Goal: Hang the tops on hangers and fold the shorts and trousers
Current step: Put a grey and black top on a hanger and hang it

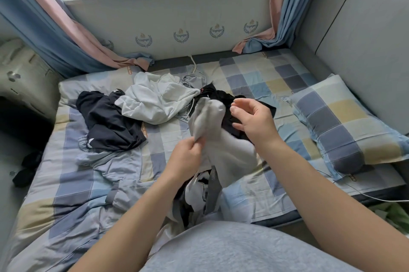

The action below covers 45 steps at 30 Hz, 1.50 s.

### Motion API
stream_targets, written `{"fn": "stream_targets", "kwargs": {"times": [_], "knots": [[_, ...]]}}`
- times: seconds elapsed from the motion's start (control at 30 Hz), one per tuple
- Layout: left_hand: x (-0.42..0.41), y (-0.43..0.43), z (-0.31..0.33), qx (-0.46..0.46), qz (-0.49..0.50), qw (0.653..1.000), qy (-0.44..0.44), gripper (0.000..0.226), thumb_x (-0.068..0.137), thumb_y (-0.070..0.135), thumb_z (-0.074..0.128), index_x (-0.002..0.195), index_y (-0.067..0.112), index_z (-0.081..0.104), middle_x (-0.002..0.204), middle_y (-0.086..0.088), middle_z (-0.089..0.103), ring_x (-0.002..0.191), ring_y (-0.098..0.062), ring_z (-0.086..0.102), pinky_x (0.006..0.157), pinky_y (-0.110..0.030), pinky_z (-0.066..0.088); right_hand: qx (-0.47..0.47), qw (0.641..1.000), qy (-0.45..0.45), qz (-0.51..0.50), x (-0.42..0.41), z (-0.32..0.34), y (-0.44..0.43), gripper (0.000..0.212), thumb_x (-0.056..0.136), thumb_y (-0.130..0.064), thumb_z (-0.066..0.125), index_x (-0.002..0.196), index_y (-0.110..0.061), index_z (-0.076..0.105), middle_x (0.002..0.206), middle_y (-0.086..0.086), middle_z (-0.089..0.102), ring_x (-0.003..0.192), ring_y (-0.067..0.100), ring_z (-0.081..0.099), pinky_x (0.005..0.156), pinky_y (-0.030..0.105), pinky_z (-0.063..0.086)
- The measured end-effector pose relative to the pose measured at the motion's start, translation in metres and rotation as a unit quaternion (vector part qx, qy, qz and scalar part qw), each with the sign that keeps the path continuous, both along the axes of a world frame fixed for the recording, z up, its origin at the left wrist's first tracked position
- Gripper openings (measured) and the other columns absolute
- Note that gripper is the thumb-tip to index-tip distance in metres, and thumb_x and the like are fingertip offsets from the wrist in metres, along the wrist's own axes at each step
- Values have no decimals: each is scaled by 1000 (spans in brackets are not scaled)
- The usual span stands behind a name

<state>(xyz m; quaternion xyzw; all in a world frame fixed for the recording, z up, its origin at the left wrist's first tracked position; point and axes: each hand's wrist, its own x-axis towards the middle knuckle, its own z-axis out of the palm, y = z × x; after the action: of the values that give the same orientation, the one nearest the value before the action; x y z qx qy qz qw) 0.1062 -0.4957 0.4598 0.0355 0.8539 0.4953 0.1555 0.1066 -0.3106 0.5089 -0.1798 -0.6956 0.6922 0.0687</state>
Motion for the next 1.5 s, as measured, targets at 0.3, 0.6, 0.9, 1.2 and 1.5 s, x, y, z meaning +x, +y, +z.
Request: {"fn": "stream_targets", "kwargs": {"times": [0.3, 0.6, 0.9, 1.2, 1.5], "knots": [[-9, -12, 15, 247, 204, 930, -181, 34, 107, 33, 46, 100, 4, 61, 96, -19, 68, 77, -25, 72, 53, -31, 58, 91, 977, -83, 176, 26, -37, -6, 12, 90, -14, 73, 101, -12, 69, 98, 11, 74, 85, 13, 67, 81, 39, 57], [-12, -3, 44, 433, 239, 838, -230, 29, 107, 31, 44, 112, 7, 59, 88, -12, 77, 76, -24, 76, 56, -36, 60, 140, 938, -139, 285, 45, -101, -29, 78, 82, -28, 80, 144, -22, 32, 126, -10, 55, 111, 9, 55, 79, 15, 49], [-18, -8, 41, 461, 266, 804, -264, 37, 107, 35, 42, 112, 6, 65, 103, -13, 76, 87, -25, 75, 70, -41, 63, 223, 928, -182, 237, 33, -124, -6, 34, 99, -20, 60, 132, -9, 62, 127, 6, 65, 120, 23, 57, 102, 32, 44], [-14, -17, -7, 197, 239, 893, -327, 35, 106, 32, 47, 129, 7, 55, 125, -12, 63, 94, -23, 65, 71, -33, 50, 168, 976, -97, 93, 18, -75, 33, 17, 97, 0, 51, 86, 8, 62, 72, 9, 50, 68, 14, 42, 62, 31, 31], [1, 14, 6, 5, -122, 992, -24, 47, 79, 44, 77, 121, 35, 57, 117, 21, 63, 107, 4, 60, 89, -21, 49, 210, 960, -3, 183, 12, -13, 10, 18, 90, -13, 69, 73, -7, 68, 63, -1, 56, 60, 7, 46, 60, 23, 38]]}}
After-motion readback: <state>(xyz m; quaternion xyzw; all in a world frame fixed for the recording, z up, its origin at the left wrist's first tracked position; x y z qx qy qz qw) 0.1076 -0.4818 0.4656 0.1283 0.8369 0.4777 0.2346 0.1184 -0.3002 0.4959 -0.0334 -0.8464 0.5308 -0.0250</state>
